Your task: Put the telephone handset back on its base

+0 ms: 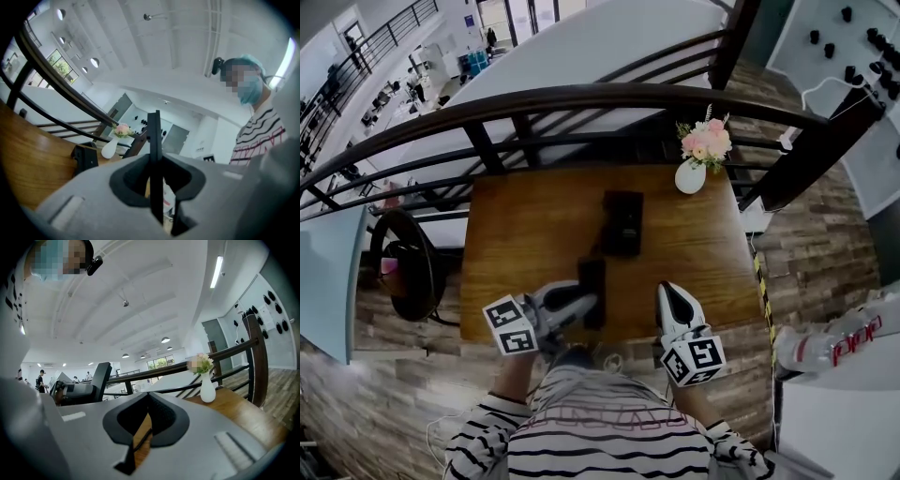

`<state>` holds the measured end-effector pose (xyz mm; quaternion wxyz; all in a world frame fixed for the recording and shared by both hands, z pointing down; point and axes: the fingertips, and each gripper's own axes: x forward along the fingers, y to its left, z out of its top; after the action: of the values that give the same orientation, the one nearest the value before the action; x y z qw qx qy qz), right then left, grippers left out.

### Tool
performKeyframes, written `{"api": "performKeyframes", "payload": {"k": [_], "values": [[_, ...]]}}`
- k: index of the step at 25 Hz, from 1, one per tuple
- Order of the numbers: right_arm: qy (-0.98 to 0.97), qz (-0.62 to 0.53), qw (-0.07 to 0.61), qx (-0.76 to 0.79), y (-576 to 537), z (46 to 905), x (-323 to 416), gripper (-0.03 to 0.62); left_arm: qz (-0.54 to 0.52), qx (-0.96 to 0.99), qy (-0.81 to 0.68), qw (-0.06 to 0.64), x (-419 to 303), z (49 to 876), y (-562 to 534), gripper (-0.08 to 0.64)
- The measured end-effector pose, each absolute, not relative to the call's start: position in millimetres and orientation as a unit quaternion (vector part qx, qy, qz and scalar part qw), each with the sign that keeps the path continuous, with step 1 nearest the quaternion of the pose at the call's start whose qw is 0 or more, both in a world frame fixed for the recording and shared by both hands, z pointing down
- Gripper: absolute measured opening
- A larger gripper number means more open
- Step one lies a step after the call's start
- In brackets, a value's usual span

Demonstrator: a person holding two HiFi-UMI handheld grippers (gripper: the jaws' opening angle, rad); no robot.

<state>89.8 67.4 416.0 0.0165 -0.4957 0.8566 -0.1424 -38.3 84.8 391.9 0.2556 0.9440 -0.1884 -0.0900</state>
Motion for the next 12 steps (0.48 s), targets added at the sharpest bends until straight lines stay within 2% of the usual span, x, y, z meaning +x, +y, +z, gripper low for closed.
{"api": "performKeyframes", "payload": {"k": [12], "values": [[0.833, -0.160, 0.009, -0.530, 31.7, 418.3, 58.0, 0.000, -0.075, 0.944, -0.138, 0.289, -58.4, 403.4, 31.1, 0.075]]}}
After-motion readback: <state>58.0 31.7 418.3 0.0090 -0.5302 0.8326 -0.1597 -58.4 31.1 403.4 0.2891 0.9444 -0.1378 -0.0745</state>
